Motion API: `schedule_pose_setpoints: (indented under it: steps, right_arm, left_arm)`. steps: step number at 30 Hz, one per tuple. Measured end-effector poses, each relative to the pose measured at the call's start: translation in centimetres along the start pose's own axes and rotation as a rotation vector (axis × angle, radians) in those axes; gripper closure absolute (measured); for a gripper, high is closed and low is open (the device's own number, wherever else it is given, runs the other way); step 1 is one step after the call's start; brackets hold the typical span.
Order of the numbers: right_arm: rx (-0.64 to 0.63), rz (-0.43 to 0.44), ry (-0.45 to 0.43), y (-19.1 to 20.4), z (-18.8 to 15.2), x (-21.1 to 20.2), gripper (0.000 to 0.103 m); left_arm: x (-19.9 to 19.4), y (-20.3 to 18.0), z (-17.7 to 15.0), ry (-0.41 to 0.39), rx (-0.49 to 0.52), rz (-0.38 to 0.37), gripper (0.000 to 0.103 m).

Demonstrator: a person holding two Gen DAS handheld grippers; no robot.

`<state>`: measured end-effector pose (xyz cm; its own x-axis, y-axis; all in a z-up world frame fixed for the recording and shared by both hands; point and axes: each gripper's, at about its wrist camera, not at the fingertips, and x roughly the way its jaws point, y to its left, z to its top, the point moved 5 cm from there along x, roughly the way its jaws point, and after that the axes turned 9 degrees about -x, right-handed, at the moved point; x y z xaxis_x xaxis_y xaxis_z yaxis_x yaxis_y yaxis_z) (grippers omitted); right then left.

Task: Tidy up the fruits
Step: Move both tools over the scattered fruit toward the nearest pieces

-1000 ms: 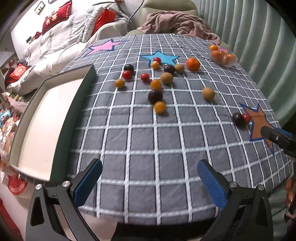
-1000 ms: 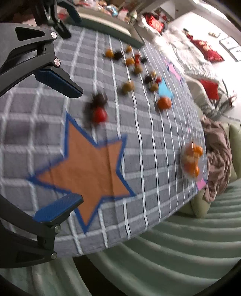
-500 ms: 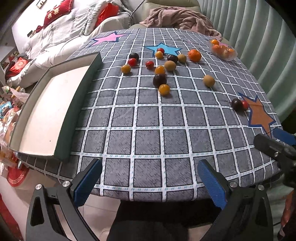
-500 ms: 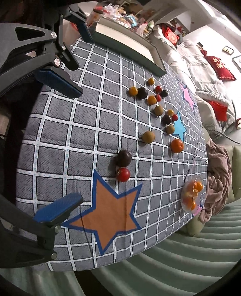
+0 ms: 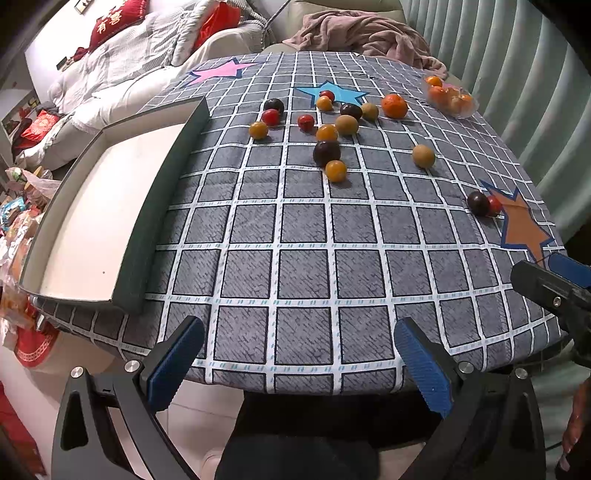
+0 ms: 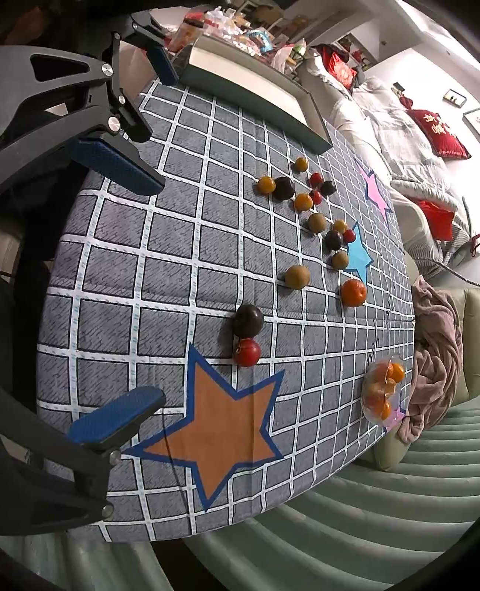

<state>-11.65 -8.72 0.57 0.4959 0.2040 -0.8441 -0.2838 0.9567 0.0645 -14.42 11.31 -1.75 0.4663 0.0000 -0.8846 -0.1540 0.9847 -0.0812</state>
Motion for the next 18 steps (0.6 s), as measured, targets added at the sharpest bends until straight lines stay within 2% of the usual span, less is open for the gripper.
schedule_pose_setpoints:
  steps: [18]
  right_arm:
    - [0.038,0.018,0.015,-1.5,-0.3,0.8,0.0]
  left_arm:
    - [1.1,-0.8,0.0,0.03,0.019,0.024,0.0]
